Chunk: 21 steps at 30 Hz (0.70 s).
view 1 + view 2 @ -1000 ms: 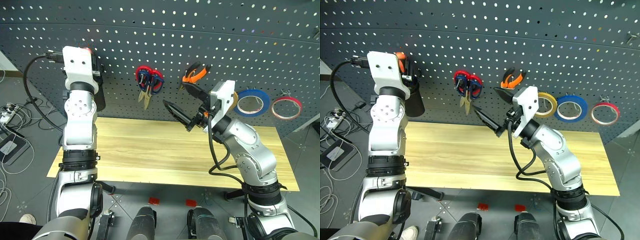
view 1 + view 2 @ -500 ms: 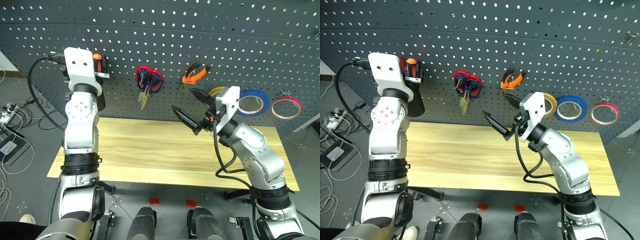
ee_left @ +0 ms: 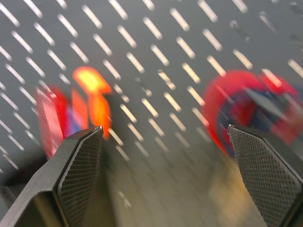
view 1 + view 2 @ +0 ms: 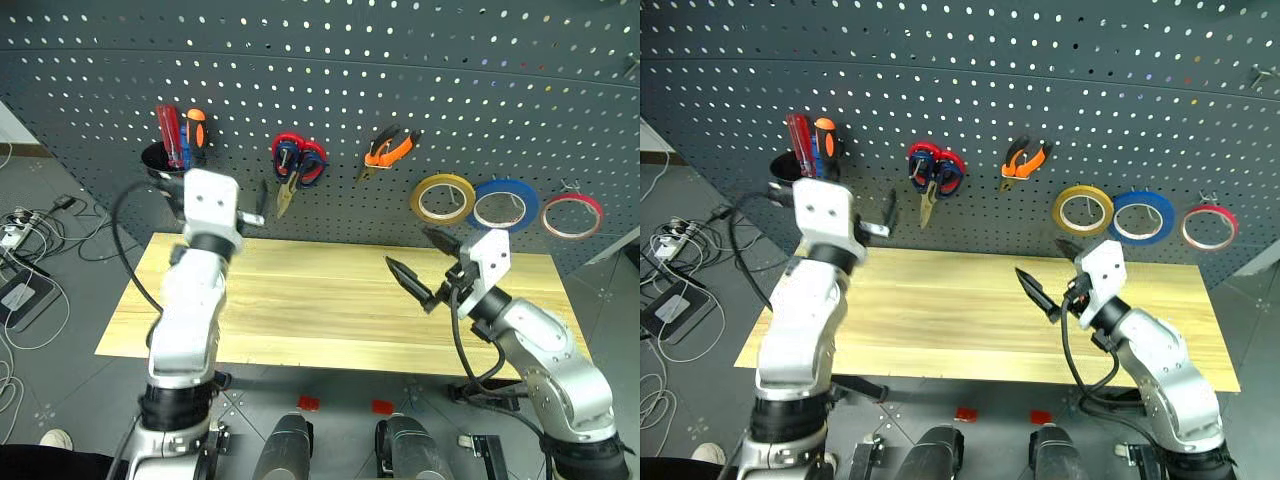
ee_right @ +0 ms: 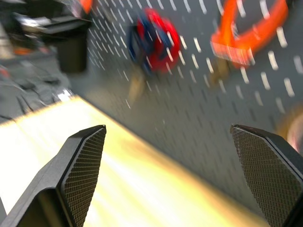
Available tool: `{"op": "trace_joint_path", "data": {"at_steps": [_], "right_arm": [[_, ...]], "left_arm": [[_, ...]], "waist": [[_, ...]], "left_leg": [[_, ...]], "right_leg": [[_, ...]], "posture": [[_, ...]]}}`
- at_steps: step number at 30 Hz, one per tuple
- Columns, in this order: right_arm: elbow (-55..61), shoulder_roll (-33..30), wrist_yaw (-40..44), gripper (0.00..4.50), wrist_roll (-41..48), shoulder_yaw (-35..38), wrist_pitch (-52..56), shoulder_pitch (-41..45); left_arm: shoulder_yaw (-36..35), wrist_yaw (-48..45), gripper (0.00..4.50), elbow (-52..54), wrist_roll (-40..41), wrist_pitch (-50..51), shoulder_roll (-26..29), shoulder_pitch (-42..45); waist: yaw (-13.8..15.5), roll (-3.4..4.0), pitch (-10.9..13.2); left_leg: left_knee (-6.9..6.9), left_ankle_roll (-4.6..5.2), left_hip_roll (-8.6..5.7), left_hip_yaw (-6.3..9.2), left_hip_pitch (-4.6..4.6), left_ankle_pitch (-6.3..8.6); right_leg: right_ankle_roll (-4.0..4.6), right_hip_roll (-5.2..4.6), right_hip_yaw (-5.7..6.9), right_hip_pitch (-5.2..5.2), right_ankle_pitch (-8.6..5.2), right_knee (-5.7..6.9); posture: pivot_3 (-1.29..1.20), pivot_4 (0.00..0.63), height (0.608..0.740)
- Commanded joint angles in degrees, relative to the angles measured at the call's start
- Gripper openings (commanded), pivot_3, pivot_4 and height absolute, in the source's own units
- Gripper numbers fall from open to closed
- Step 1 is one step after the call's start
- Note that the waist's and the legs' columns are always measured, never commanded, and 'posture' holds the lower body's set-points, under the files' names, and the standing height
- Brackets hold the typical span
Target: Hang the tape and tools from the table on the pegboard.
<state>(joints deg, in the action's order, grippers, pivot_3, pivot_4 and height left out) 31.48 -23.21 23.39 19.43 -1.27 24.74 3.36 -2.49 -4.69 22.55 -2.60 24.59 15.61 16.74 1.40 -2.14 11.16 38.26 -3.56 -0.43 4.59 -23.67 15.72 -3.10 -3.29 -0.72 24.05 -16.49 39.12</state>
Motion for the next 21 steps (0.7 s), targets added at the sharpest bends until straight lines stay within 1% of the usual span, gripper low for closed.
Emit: {"op": "trace_joint_path", "data": {"at_steps": [1,3,6,7,9,14,21], "right_arm": [[1.27,2.31,-7.57,4.50,-5.03,0.84,1.49,-2.06],[0.71,3.74,-11.32,4.50,-7.27,1.00,4.28,-3.16],[-0.27,6.31,-16.08,4.50,-9.72,1.64,7.45,-5.60],[-1.09,6.81,-17.69,4.50,-11.24,1.53,7.91,-6.74],[-2.24,7.94,-19.78,4.50,-12.95,1.66,8.51,-8.51],[-3.13,10.57,-22.33,4.50,-14.66,2.63,8.07,-12.38],[-1.69,14.48,-24.18,4.50,-14.88,2.78,8.92,-14.93]], "left_arm": [[2.96,-1.59,4.45,2.95,0.76,0.50,-1.66,-5.03],[3.33,-2.30,4.45,2.39,2.16,3.12,-2.92,-7.32],[2.54,-3.49,4.45,1.15,5.06,6.90,-4.85,-11.04],[2.35,-3.83,4.45,0.08,5.61,7.45,-5.19,-12.87],[1.86,-4.33,4.45,-1.48,6.49,8.17,-5.48,-15.53],[1.94,-4.37,4.45,-3.57,5.84,6.76,-4.68,-19.50],[2.17,-4.43,4.45,-0.64,6.48,7.18,-5.40,-24.85]], "waist": [[0.01,0.12,-0.25],[0.00,0.32,-0.66],[0.07,0.38,-0.82],[0.06,0.46,-0.99],[0.00,0.59,-1.33],[0.06,0.67,-1.57],[-0.02,0.94,-2.06]], "left_leg": [[-0.02,0.02,-0.01,-0.03,0.08,0.01],[-0.12,0.06,-0.01,-0.12,0.19,0.04],[-0.17,0.15,-0.01,-0.15,0.49,0.09],[-0.24,0.21,-0.01,-0.15,0.71,0.12],[-0.27,0.36,-0.01,-0.20,0.82,0.21],[-0.24,0.50,-0.01,-0.23,0.86,0.29],[-0.26,0.59,0.00,-0.22,0.89,0.35]], "right_leg": [[0.00,0.00,-0.04,-0.07,0.00,-0.02],[0.00,-0.01,-0.13,-0.13,0.00,-0.06],[0.01,-0.01,-0.14,-0.45,-0.01,-0.14],[0.01,-0.01,-0.15,-0.67,-0.02,-0.18],[0.02,0.00,-0.19,-0.77,-0.03,-0.23],[0.03,0.00,-0.22,-0.79,-0.04,-0.21],[0.03,-0.01,-0.25,-0.82,-0.04,-0.26]], "posture": [[0.08,0.158,0.740],[0.08,0.156,0.740],[0.08,0.153,0.740],[0.07,0.151,0.740],[0.07,0.151,0.740],[0.07,0.155,0.740],[0.08,0.156,0.740]]}}
